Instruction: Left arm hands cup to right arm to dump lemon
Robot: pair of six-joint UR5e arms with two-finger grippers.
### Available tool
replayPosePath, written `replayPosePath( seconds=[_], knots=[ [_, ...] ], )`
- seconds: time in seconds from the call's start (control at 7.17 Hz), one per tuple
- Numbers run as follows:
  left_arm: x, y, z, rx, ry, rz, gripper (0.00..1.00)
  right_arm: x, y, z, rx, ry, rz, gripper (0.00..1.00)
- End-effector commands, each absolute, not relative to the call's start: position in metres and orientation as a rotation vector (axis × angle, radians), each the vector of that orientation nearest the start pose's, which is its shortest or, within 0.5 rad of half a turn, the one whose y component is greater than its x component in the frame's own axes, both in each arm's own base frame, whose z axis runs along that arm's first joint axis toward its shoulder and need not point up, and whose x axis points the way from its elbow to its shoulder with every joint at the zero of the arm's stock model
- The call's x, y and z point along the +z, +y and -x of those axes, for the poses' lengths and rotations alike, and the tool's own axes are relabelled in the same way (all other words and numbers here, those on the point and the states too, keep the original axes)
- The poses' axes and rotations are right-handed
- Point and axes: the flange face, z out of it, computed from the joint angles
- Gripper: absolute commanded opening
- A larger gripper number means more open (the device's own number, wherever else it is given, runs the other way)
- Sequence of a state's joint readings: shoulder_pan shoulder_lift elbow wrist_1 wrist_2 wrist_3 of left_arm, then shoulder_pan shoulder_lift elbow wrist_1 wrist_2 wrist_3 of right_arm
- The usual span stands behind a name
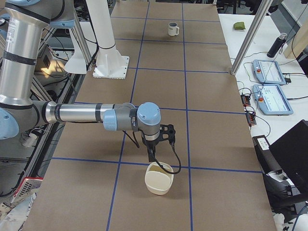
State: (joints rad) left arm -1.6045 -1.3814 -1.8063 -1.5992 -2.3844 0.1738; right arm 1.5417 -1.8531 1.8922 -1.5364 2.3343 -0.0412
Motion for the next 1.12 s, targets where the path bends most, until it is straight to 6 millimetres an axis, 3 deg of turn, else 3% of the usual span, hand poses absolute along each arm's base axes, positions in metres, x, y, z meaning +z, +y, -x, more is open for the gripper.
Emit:
replayPosePath(
  seconds=[0.0, 0.14, 0.42, 0.56, 0.7, 0.98],
  knots=[
    [0.622, -0.415, 0.075, 0.168, 0.797, -0.160, 1.00, 0.617, -0.382, -0.053, -0.099, -0.765, -0.084, 1.00],
    [0.618, -0.417, 0.074, 0.174, 0.800, -0.169, 1.00, 0.614, -0.385, -0.052, -0.106, -0.765, -0.094, 1.00],
    [0.596, -0.429, 0.073, 0.200, 0.793, -0.217, 1.00, 0.584, -0.405, -0.049, -0.144, -0.768, -0.165, 1.00],
    [0.577, -0.456, 0.072, 0.217, 0.787, -0.262, 1.00, 0.576, -0.411, -0.040, -0.183, -0.783, -0.210, 1.00],
    [0.571, -0.476, 0.071, 0.220, 0.791, -0.266, 1.00, 0.542, -0.443, -0.007, -0.304, -0.781, -0.316, 1.00],
    [0.562, -0.480, 0.070, 0.174, 0.804, -0.279, 1.00, 0.495, -0.477, 0.039, -0.419, -0.806, -0.382, 1.00]
  ],
)
